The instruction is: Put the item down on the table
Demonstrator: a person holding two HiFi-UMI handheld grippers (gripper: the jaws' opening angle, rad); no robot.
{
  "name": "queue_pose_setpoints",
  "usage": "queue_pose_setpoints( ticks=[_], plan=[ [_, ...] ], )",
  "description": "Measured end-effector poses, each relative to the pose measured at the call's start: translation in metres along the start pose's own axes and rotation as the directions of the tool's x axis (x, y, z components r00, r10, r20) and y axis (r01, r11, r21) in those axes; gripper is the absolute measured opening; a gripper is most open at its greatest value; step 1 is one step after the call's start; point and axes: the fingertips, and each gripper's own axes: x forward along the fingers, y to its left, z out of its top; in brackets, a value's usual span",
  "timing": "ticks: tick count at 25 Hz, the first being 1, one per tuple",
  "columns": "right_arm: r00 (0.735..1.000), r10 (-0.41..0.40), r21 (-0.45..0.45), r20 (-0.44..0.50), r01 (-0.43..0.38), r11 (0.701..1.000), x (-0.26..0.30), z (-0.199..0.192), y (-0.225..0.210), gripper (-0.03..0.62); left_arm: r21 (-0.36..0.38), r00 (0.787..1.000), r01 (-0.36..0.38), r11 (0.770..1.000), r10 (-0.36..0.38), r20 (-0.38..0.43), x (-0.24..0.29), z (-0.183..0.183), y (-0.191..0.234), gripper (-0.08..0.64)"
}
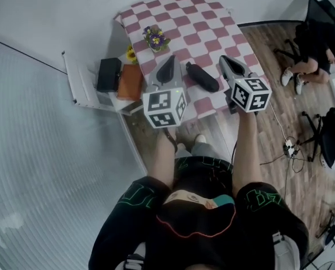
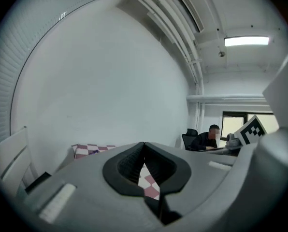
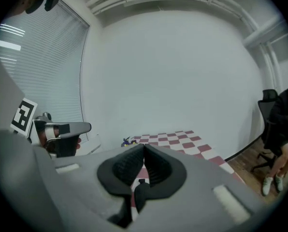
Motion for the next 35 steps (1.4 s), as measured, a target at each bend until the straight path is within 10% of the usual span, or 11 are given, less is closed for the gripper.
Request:
queue_pose_setpoints(
  ticks=[12,35],
  plan=[
    [0.966,-0.125,-0.065,0.226,0.143,0.988,-0.040,0.075,-0.050,0.005,0.148,0.997,-0.028,0.989,0.017,0.077,0.034,0.052,-0.006,0.009],
    [0.961,-0.079,-0.159,0.264,0.124,0.979,-0.018,0.096,-0.055,0.005,0.147,0.997,-0.038,0.988,0.027,0.077,0.068,0.049,-0.006,0.009]
  ],
)
